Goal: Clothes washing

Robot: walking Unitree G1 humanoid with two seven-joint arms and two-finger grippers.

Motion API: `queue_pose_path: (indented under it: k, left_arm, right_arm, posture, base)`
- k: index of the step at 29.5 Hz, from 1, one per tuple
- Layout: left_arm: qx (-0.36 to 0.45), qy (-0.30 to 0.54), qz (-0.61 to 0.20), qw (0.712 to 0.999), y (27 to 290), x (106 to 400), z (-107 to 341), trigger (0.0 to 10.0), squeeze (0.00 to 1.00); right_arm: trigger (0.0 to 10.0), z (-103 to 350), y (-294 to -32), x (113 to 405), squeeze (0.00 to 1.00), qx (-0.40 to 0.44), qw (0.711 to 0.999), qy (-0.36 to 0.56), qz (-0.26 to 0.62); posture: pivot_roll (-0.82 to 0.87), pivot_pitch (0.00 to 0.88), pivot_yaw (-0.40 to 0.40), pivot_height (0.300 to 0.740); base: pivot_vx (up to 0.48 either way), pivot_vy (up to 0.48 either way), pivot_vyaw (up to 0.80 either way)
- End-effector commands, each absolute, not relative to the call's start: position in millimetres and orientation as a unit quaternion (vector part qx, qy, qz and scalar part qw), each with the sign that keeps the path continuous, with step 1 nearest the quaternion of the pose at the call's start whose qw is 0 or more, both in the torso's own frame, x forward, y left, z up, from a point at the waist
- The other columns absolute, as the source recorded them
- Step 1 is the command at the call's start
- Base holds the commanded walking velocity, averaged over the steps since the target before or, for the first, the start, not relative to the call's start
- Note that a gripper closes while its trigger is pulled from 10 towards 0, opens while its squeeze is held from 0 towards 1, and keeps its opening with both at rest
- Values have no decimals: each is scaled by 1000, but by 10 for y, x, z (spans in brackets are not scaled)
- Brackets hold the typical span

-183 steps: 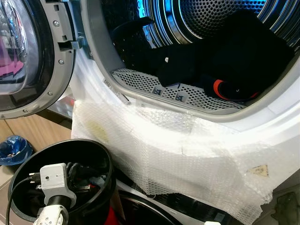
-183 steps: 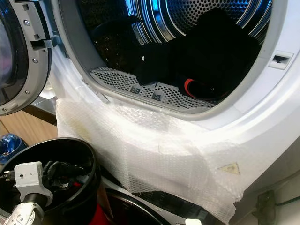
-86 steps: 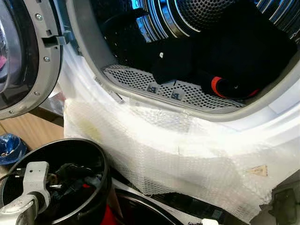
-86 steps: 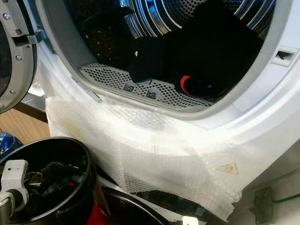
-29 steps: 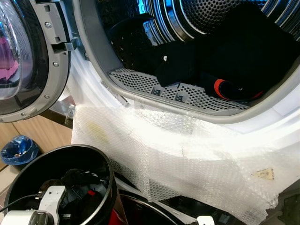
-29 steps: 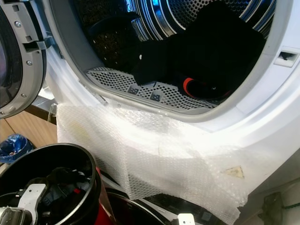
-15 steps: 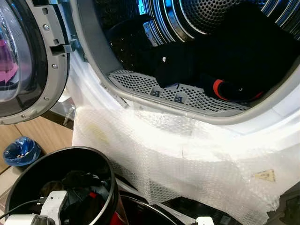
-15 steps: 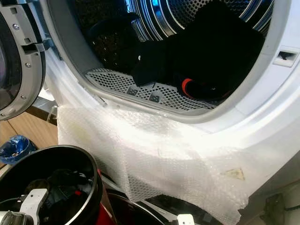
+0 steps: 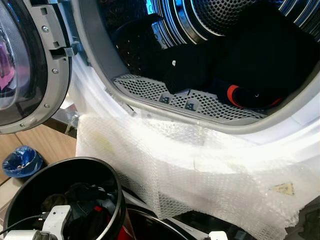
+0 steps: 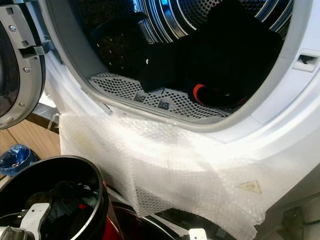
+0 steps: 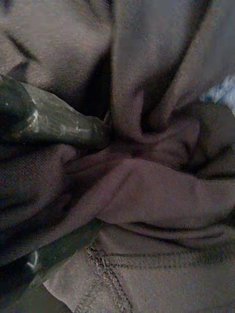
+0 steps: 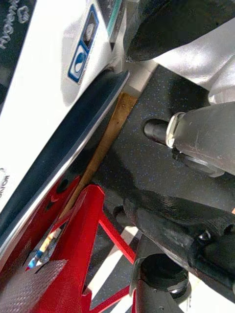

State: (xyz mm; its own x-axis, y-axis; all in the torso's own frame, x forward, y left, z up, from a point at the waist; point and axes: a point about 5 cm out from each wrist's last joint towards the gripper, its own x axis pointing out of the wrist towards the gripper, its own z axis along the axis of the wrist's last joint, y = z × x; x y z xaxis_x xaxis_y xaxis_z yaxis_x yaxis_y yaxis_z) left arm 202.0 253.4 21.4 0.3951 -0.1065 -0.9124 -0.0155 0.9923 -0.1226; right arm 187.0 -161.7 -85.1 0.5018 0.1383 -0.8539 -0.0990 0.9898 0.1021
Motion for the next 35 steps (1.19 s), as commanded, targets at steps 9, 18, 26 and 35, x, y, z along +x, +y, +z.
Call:
queue_pose_path:
  k: [9, 18, 26, 35]
  left_arm:
    - [-76, 571, -36, 817, 2451, 1927, 106, 0, 0]
    - [-85, 546, -9, 833, 2503, 1961, 153, 0, 0]
    - [-90, 499, 26, 861, 2524, 2015, 275, 0, 0]
    - [-66, 356, 140, 921, 2636, 2097, 766, 0, 0]
  right_arm:
    - [10000, -868, -1616, 1835, 0, 24, 863, 500, 66]
    - [10000, -867, -1606, 1838, 0, 25, 863, 500, 66]
    - [10000, -862, -1579, 1850, 0, 27, 864, 498, 69]
    - [10000, -864, -1608, 1845, 0, 26, 864, 499, 67]
  posture:
    - [69, 74, -46, 740]
    - [74, 66, -45, 740]
    - [82, 68, -47, 740]
    - [95, 77, -57, 740]
  base:
    - [0, 0, 0]
    - [0, 0, 0]
    - [0, 0, 0]
    - [0, 0, 0]
